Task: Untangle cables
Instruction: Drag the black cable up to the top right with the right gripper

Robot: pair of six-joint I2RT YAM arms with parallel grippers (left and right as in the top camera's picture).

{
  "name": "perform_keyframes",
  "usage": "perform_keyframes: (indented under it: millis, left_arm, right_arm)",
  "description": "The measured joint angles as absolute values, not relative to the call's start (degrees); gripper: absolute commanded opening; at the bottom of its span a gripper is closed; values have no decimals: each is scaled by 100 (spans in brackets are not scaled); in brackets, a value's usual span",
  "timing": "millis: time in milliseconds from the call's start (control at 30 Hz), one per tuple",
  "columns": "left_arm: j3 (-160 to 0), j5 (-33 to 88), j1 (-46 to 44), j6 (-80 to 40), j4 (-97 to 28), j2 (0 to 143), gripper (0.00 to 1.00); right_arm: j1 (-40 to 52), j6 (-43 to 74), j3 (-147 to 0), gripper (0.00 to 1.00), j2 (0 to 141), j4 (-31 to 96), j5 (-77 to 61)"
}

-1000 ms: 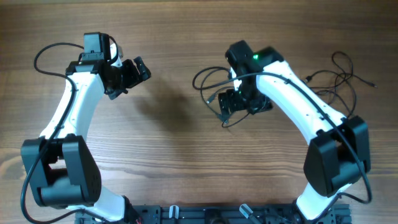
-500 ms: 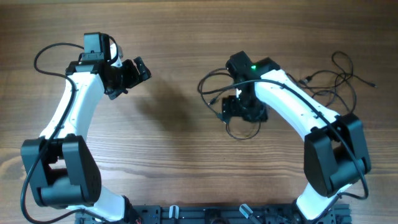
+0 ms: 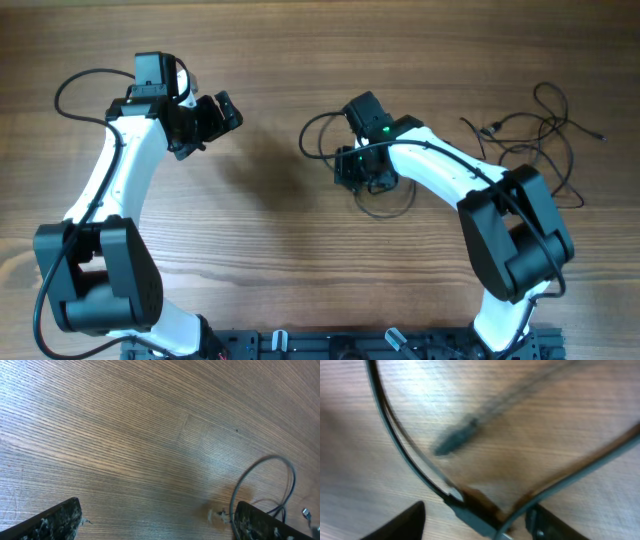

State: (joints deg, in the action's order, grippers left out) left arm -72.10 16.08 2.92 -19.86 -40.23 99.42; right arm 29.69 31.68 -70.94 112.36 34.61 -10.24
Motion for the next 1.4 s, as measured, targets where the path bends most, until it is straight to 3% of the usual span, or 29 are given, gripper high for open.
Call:
perform_keyframes:
  millis: [133,300,367,433,467,533,633,767,1033,1233,1400]
  left_arm:
    - [-7210,1608,292,-1986,-4027,9942,100]
    - [-7210,1608,292,-1986,-4029,9942,100]
    - [-7210,1608,292,-1986,-4029,9942,100]
    - [-7210,1608,292,-1986,-4029,9942,100]
    - [-7210,1608,292,-1986,-4027,9942,100]
    - [-7210,1608,292,-1986,-4029,9942,100]
    - [-7210,1608,292,-1986,-4027,9942,100]
    - [-7210,1608,292,-1986,-4029,9942,100]
    - [-7210,1608,292,-1986,-4029,9942,100]
    - [-7210,1608,292,-1986,-4027,9942,100]
    - [-7210,1608,292,-1986,-4027,9942,100]
  right_arm:
    - [3004,2788,-7098,75,11262,3288,-915]
    - [3483,1909,-7100,78,11312,2862,-521]
    - [3588,1623,-7100,70,11332,2766,-408]
    - [3614,1251,-7100,49,11347,2703,-360]
    - [3618,1033,-7100,47,11349,2689,-327]
    - [3618,760,-7100,27,11354,2694,-285]
    - [3618,587,-7100,24,11375,2814,-272]
    - [3618,152,-7100,6,11384,2867,-486]
    - [3579,-764,-7129,4,11262,3124,-482]
    - [3258,-1214,-7251,4,10486,1822,2132]
    - [2174,-1435,-7253,4,10477,1424,2663]
